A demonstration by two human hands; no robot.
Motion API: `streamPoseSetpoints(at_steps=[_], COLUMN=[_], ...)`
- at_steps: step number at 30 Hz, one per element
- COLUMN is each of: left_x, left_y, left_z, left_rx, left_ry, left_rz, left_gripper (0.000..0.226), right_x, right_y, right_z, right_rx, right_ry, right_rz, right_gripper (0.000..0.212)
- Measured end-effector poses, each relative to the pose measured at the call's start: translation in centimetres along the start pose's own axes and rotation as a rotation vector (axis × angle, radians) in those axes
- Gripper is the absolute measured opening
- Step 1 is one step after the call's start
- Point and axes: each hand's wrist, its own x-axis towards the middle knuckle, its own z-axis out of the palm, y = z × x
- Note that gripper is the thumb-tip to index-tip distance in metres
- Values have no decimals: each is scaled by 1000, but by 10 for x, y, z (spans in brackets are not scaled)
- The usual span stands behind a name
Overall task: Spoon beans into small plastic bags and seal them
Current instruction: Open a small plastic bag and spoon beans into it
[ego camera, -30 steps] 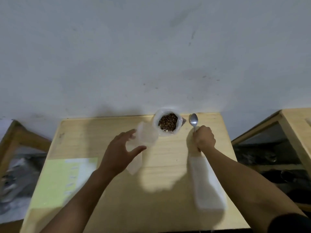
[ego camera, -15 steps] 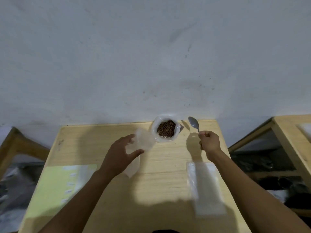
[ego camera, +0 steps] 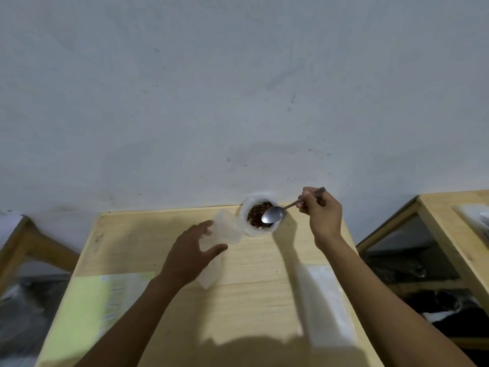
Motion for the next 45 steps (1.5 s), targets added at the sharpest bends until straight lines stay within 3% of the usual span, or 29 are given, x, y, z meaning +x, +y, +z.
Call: streamPoseSetpoints(at_steps=[13, 19, 23, 27, 35, 45], left_x=[-24, -33, -36, -34, -13, 23], left_y=[-19, -24, -24, -24, -17, 8], left_z=[-1, 1, 4, 7, 23, 32], left_rx=[15, 24, 44, 46, 71, 95], left_ry=[9, -14, -26, -49, -114, -130], left_rz=[-55, -75, -74, -75, -99, -144], left_gripper=[70, 69, 69, 70, 75, 70], right_x=[-44, -41, -22, -21, -25, -51], right_y=[83, 105, 110, 95, 64, 27], right_z=[33, 53, 56, 47, 24, 10], right_rx=[-386, -307, -155, 83, 117, 139], right_ry=[66, 206, 172, 210, 220, 78], right_rz=[-139, 210, 506, 593, 414, 226], right_gripper=[30, 31, 32, 23, 26, 21])
